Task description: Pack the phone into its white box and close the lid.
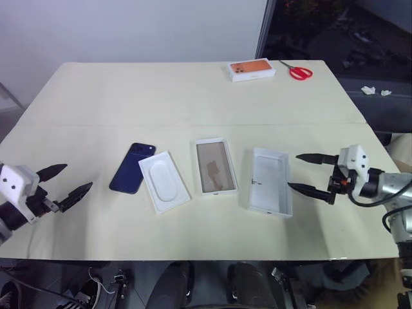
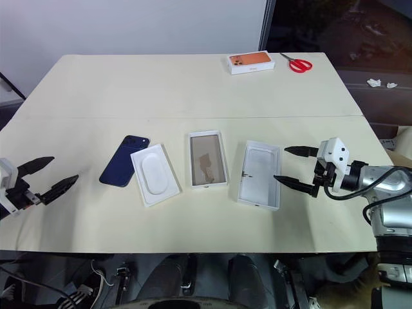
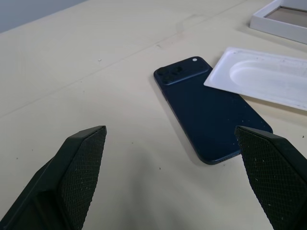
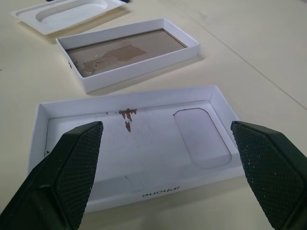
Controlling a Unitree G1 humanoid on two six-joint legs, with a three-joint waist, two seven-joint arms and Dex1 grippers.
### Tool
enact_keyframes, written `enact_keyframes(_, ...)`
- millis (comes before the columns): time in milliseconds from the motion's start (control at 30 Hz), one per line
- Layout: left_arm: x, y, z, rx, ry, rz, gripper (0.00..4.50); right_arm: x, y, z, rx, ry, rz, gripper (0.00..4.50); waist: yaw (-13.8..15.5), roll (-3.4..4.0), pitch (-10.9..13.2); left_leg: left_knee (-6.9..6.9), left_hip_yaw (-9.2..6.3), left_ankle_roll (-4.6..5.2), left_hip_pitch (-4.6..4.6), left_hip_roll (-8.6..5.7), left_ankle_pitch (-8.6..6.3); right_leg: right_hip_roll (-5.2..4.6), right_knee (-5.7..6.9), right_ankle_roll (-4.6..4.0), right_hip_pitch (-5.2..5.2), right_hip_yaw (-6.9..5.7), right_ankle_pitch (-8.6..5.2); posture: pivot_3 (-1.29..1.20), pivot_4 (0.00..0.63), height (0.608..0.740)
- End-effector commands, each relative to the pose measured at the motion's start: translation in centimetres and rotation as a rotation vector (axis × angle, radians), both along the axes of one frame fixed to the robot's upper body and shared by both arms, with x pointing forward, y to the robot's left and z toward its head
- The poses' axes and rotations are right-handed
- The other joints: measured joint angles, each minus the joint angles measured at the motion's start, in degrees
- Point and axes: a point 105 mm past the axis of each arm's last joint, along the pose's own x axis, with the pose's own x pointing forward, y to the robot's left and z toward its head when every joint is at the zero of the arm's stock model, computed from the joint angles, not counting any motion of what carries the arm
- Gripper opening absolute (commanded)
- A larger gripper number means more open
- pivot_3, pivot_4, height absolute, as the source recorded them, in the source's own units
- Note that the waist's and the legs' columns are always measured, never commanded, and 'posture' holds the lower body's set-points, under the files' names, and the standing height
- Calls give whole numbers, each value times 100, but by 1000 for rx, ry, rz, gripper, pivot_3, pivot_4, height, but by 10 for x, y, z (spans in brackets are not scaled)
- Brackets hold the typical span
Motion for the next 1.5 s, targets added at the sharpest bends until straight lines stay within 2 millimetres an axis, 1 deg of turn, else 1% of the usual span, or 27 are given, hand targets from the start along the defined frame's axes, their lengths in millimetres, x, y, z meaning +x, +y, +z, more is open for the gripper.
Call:
enact_keyframes(33,1,1,12,9,-25,-11,4500,2,0,11,-6,-48,9,4459,0,0,0,0,0,0,0,0,0,0,0,0,0,0,0,0,150,740)
enact_keyframes(133,1,-3,12,-20,2,-22,4500,3,1,13,-8,-57,8,4459,-1,0,0,0,0,0,0,0,0,0,0,0,0,0,0,0,150,740)
enact_keyframes(400,8,-3,20,-47,-25,-5,4500,8,3,15,-10,-75,1,4459,-2,0,0,0,0,0,0,0,0,0,0,0,-1,0,0,0,150,740)
enact_keyframes(500,10,-5,23,-88,-27,14,4500,8,3,15,-2,-59,13,4459,-2,0,0,0,0,0,0,0,0,0,0,0,0,0,0,0,150,740)
enact_keyframes(600,13,-6,20,-150,11,49,4500,12,6,19,-16,-72,20,4459,-4,1,1,1,0,0,0,0,0,1,1,1,0,0,1,0,150,740)
enact_keyframes(733,17,-2,17,-133,69,90,4500,14,9,25,-8,-73,22,4459,-19,0,1,0,-1,0,0,0,0,2,4,1,-2,0,1,0,150,740)
enact_keyframes(800,17,-2,15,-120,99,80,4500,12,9,24,-3,-61,23,4459,-19,0,1,0,-1,0,0,0,0,3,3,1,-2,0,1,0,150,740)
enact_keyframes(867,18,-5,15,-148,132,79,4500,12,11,23,-15,-60,24,4459,-10,1,1,1,0,0,0,-1,0,2,3,1,-1,0,1,0,150,740)
enact_keyframes(900,18,-9,13,-147,153,71,4500,12,12,24,-19,-62,27,4459,-9,1,1,1,0,0,0,-1,0,2,3,1,-1,0,1,0,150,740)
enact_keyframes(967,17,-17,13,-199,174,35,4500,13,15,25,-31,-69,31,4459,-11,1,1,1,0,0,0,-1,0,2,3,1,-1,0,1,0,150,740)
enact_keyframes(1033,14,-28,14,-302,207,4,4500,15,18,29,-37,-76,30,4459,-11,1,1,1,-1,0,0,-1,0,2,3,1,-1,0,1,0,150,740)
enact_keyframes(1067,10,-36,13,-358,249,-13,4500,15,23,32,-49,-84,49,4459,-12,1,1,1,-1,0,0,0,0,2,3,1,-2,0,1,0,150,740)
enact_keyframes(1133,6,-46,11,-415,308,-33,4500,13,31,36,-68,-94,80,4459,-24,1,1,1,0,0,0,-1,0,2,4,1,-1,1,1,0,150,740)
enact_keyframes(1167,4,-59,11,-497,353,-68,4500,11,43,39,-99,-115,125,4459,-31,1,2,1,-1,0,0,0,0,2,5,1,-3,1,1,0,150,740)
enact_keyframes(1200,3,-71,11,-529,379,-101,4500,9,53,44,-95,-112,162,4459,-34,4,3,1,-2,0,0,1,0,3,6,1,-4,1,1,0,150,740)
enact_keyframes(1267,-1,-87,13,-624,437,-165,4500,6,69,50,-95,-104,216,4459,-43,4,3,2,-1,0,0,1,0,3,9,2,-6,2,1,0,150,740)
enact_keyframes(1333,0,-94,11,-702,477,-165,4500,4,79,48,-160,-133,262,4459,-33,3,3,4,-3,-1,0,1,1,4,10,2,-5,0,1,0,150,740)
enact_keyframes(1433,-4,-112,-3,-713,554,-163,4500,4,98,53,-140,-164,304,4459,-26,1,3,7,-3,-1,0,-1,1,5,9,2,-3,0,1,0,150,740)
enact_keyframes(1500,-3,-114,-13,-722,577,-118,4500,5,104,50,-157,-176,322,4459,-22,1,3,7,-3,-1,0,-2,1,4,8,2,-1,1,1,0,150,740)
